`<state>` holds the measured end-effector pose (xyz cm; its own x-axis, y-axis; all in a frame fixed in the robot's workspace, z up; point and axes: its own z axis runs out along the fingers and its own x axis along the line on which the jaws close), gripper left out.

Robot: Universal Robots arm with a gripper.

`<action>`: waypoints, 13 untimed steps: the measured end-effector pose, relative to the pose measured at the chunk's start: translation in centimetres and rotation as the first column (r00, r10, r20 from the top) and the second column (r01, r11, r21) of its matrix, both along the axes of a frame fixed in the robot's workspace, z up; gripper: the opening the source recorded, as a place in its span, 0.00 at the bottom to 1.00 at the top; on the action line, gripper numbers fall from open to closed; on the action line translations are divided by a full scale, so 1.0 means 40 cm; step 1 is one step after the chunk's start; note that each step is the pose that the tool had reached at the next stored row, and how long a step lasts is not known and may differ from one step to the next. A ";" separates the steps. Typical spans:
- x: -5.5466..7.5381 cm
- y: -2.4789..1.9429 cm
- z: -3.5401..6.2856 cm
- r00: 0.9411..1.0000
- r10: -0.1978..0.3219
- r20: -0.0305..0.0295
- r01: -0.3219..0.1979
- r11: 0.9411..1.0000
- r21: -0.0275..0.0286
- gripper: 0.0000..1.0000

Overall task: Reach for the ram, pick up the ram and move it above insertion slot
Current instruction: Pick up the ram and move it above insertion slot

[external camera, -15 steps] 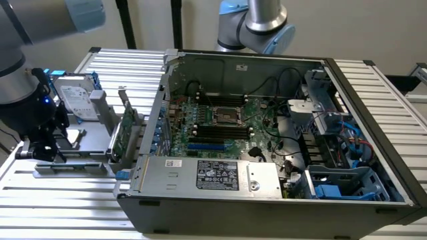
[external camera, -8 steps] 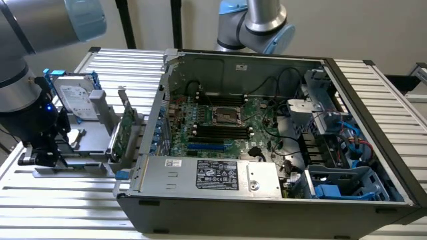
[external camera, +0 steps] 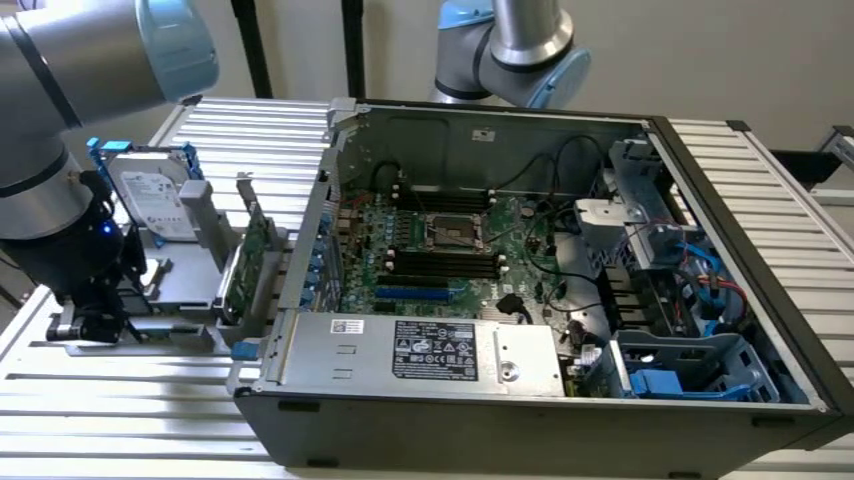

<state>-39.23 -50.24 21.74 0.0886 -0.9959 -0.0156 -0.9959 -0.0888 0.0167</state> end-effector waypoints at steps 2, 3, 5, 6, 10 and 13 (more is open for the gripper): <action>0.000 0.000 -0.009 1.000 0.000 0.000 0.000 1.000 0.000 0.42; 0.000 0.000 -0.014 1.000 0.000 0.000 0.000 1.000 0.000 0.42; 0.000 0.000 -0.023 1.000 0.000 0.000 0.000 1.000 0.000 0.42; 0.000 0.001 -0.027 1.000 0.000 0.000 0.000 1.000 0.000 0.42; 0.000 0.009 -0.039 1.000 0.000 -0.002 0.000 1.000 0.000 0.42; -0.002 0.013 -0.043 1.000 0.000 -0.004 0.000 1.000 0.000 0.42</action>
<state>-39.29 -49.72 20.03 0.0885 -0.9959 -0.0161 -0.9958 -0.0888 0.0210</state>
